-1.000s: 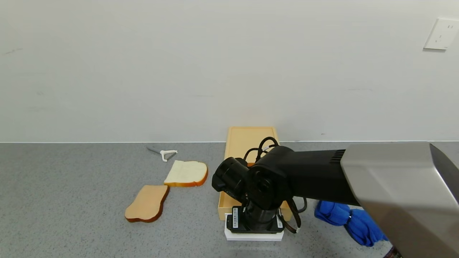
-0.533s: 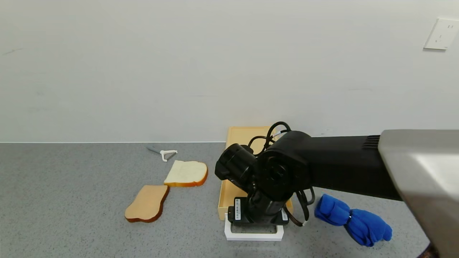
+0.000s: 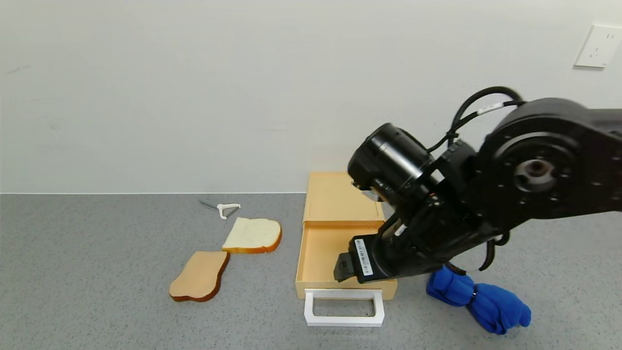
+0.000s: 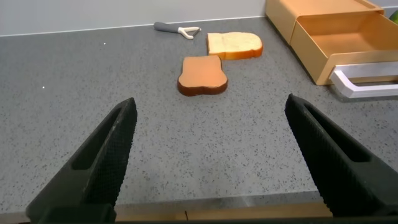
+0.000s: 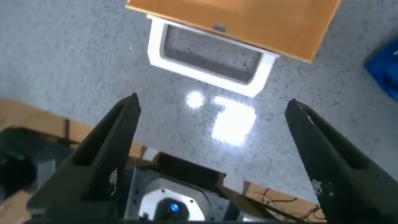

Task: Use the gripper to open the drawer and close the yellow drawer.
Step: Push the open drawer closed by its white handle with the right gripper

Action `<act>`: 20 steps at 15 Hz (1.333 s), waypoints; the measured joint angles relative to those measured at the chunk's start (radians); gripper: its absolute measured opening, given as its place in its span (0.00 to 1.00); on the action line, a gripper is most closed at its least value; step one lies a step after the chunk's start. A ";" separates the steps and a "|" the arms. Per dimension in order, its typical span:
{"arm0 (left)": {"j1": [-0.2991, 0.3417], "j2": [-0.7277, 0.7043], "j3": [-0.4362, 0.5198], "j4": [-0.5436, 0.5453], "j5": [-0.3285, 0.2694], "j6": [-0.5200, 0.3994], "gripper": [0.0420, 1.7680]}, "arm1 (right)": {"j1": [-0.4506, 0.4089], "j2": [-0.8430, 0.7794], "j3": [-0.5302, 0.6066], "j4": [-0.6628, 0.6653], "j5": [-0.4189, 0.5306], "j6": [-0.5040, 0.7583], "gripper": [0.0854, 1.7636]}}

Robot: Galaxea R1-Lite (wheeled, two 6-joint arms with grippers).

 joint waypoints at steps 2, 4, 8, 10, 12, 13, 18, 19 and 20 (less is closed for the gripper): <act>0.000 0.000 0.000 0.000 0.000 0.000 0.97 | -0.046 -0.093 0.102 -0.054 0.071 -0.099 0.97; 0.000 0.000 0.000 0.000 0.000 0.000 0.97 | -0.094 -0.174 0.236 -0.162 0.114 -0.166 0.97; 0.000 0.000 0.000 0.000 0.000 0.000 0.97 | -0.217 -0.310 0.484 -0.385 0.184 -0.288 0.97; 0.000 0.000 0.000 0.000 0.000 0.000 0.97 | -0.283 -0.373 0.578 -0.459 0.227 -0.350 0.97; 0.000 0.000 0.000 0.000 0.000 0.000 0.97 | -0.349 -0.433 0.674 -0.547 0.284 -0.417 0.97; 0.000 0.000 0.000 0.000 0.000 0.000 0.97 | -0.376 -0.460 0.718 -0.592 0.309 -0.448 0.97; 0.000 0.000 0.000 0.000 0.002 -0.001 0.97 | -0.451 -0.549 0.873 -0.762 0.380 -0.501 0.97; 0.000 0.000 0.000 0.000 0.001 -0.001 0.97 | -0.454 -0.557 0.881 -0.765 0.382 -0.501 0.97; 0.000 0.000 0.000 0.000 0.001 -0.001 0.97 | -0.455 -0.562 0.886 -0.766 0.382 -0.501 0.97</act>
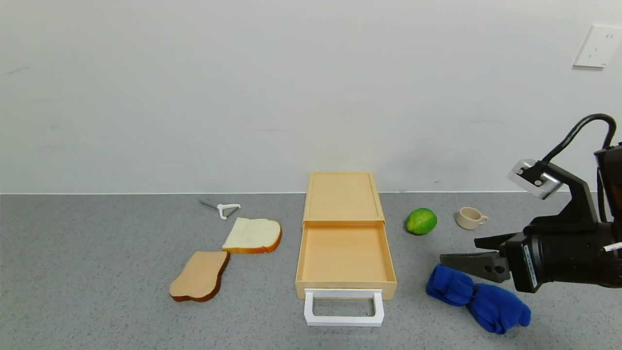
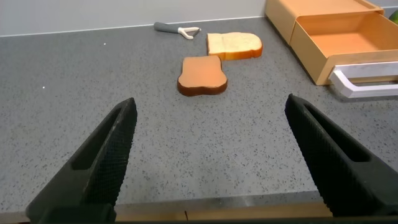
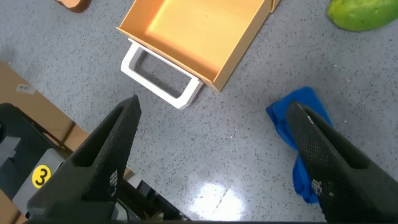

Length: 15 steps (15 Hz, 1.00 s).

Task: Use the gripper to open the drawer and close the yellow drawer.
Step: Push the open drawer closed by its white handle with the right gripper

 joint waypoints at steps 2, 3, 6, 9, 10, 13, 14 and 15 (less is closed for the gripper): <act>0.000 0.000 0.000 0.000 0.000 0.000 0.97 | 0.000 -0.005 0.005 0.000 0.000 0.000 0.97; 0.000 0.000 0.000 0.000 0.000 0.001 0.97 | -0.001 -0.006 0.008 0.000 0.000 0.000 0.97; 0.000 0.000 0.000 0.000 -0.001 0.001 0.97 | -0.001 -0.009 0.011 0.000 0.000 0.000 0.97; 0.000 0.000 0.000 0.000 0.000 0.000 0.97 | -0.001 -0.010 0.013 -0.001 0.001 -0.001 0.97; 0.000 0.000 0.000 0.000 0.000 0.001 0.97 | 0.000 -0.011 0.014 -0.001 0.001 -0.001 0.97; 0.000 0.000 0.000 0.000 -0.001 0.001 0.97 | 0.011 -0.013 0.006 -0.002 0.000 -0.004 0.97; 0.000 0.000 0.000 0.000 -0.001 0.001 0.97 | 0.014 -0.010 -0.007 -0.001 0.001 -0.017 0.97; 0.000 0.000 0.000 0.000 0.000 0.000 0.97 | 0.019 -0.002 -0.026 0.001 0.001 -0.041 0.97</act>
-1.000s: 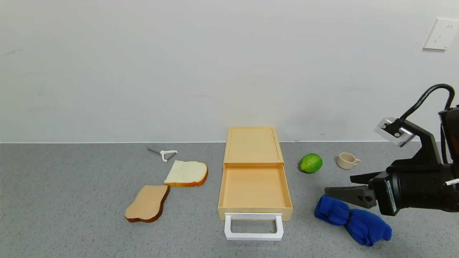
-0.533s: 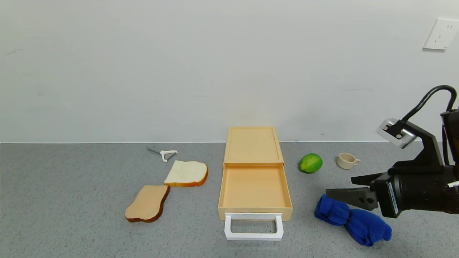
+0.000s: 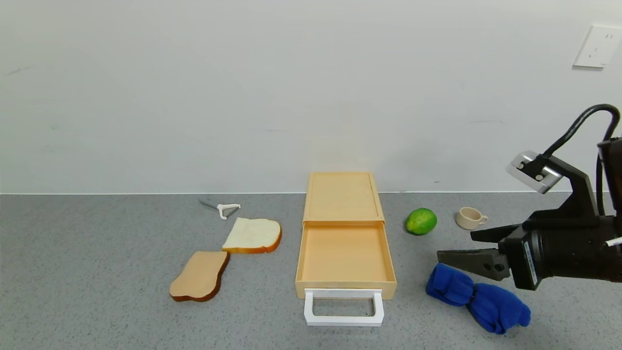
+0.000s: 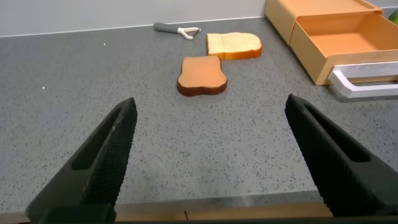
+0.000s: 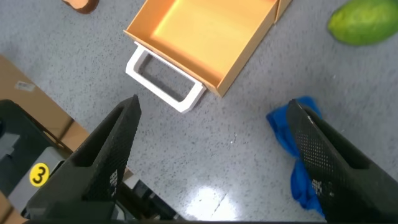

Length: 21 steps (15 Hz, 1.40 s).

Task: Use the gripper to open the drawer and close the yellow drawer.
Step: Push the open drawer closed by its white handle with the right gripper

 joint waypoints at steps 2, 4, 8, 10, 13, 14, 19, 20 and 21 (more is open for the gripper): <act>0.000 0.000 0.000 0.000 0.000 0.000 0.97 | 0.016 0.029 -0.039 0.010 0.001 -0.081 0.97; 0.000 0.000 0.000 0.000 0.000 0.000 0.97 | 0.041 0.070 -0.079 0.035 0.001 -0.144 0.97; 0.000 0.000 0.000 0.000 0.000 0.000 0.97 | 0.124 0.167 -0.161 0.114 -0.020 -0.149 0.97; 0.000 0.000 0.000 0.000 0.000 0.000 0.97 | 0.187 0.216 -0.196 0.152 -0.068 -0.095 0.97; 0.000 0.000 0.000 0.000 0.000 0.001 0.97 | 0.304 0.286 -0.239 0.159 -0.172 0.047 0.97; 0.000 0.000 0.000 0.000 0.000 0.001 0.97 | 0.342 0.310 -0.253 0.161 -0.222 0.110 0.97; 0.000 0.000 0.000 0.000 0.000 0.000 0.97 | 0.500 0.453 -0.350 0.222 -0.441 0.456 0.97; 0.000 0.000 0.000 0.000 0.000 0.000 0.97 | 0.520 0.480 -0.373 0.248 -0.470 0.515 0.97; 0.000 0.000 0.000 0.000 0.000 0.000 0.97 | 0.538 0.509 -0.396 0.273 -0.487 0.564 0.97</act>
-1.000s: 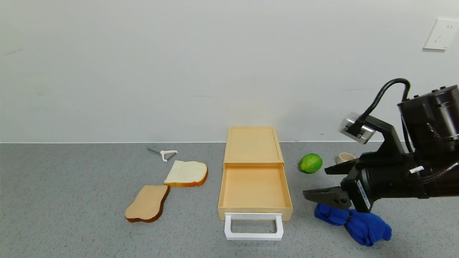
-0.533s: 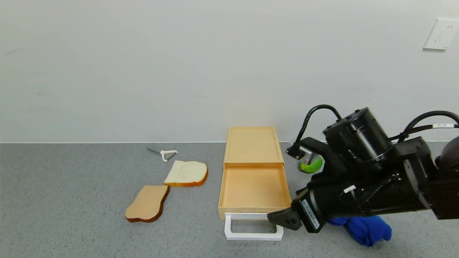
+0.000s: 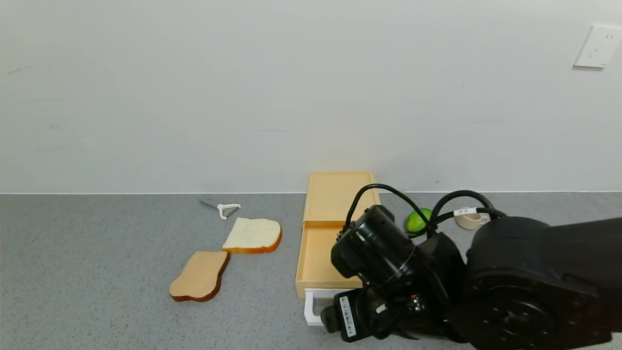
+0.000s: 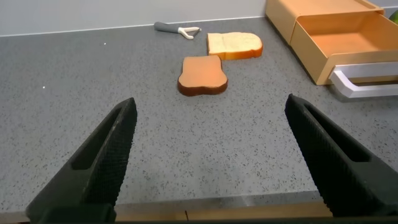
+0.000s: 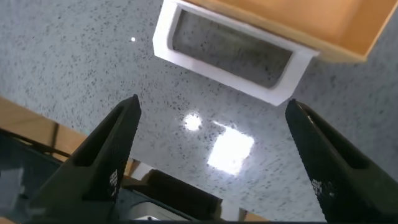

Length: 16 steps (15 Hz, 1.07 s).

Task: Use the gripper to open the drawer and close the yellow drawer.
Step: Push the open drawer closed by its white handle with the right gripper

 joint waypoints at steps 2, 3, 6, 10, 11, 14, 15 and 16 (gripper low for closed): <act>0.000 0.000 0.000 0.000 0.000 0.000 0.97 | 0.018 0.050 -0.041 0.029 -0.009 0.063 0.97; 0.000 0.000 0.000 0.000 0.000 0.000 0.97 | 0.021 0.075 -0.069 0.054 -0.011 0.098 0.97; 0.000 0.000 0.000 0.000 0.000 0.000 0.97 | 0.023 0.151 -0.160 0.117 -0.074 0.161 0.97; 0.000 0.000 0.000 0.000 0.000 0.000 0.97 | 0.024 0.240 -0.266 0.154 -0.138 0.188 0.97; 0.000 0.000 0.000 0.000 0.000 0.000 0.97 | 0.024 0.260 -0.291 0.168 -0.146 0.200 0.97; 0.000 0.000 0.000 0.000 0.000 0.000 0.97 | 0.015 0.308 -0.331 0.182 -0.153 0.214 0.97; 0.000 0.000 0.000 0.000 0.000 0.000 0.97 | 0.011 0.319 -0.339 0.181 -0.155 0.214 0.97; 0.000 0.000 0.000 0.000 0.000 0.000 0.97 | 0.009 0.327 -0.344 0.181 -0.166 0.214 0.97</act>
